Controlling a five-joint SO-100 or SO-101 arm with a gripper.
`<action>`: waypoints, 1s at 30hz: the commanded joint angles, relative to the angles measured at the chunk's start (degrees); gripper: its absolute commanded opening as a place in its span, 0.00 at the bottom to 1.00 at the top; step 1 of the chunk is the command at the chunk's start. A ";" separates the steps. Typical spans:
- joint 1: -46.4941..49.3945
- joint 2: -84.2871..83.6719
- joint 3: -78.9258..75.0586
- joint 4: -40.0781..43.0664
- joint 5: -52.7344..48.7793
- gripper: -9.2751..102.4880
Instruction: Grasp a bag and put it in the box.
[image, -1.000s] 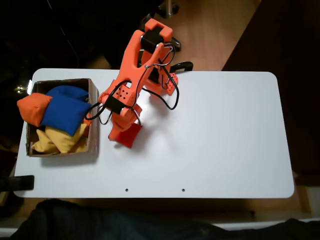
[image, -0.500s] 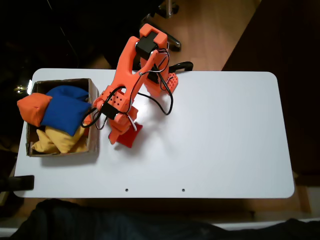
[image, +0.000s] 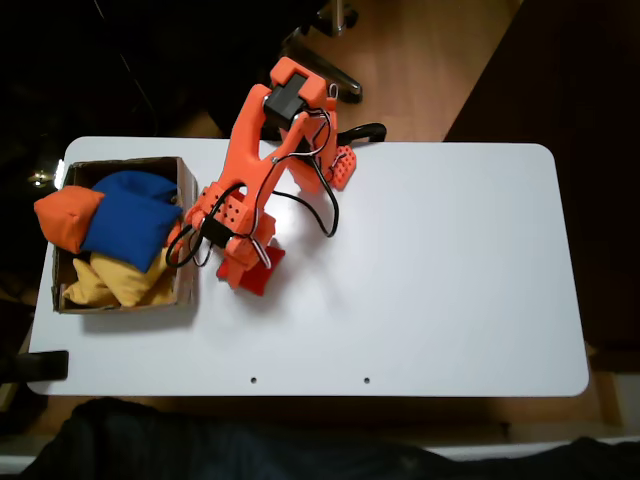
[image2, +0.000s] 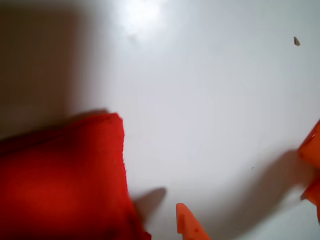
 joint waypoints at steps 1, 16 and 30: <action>0.62 -0.18 -2.20 0.53 -0.44 0.89; 2.02 -0.70 -2.20 -0.35 -1.76 0.71; 2.99 3.16 0.18 -2.37 -3.25 0.61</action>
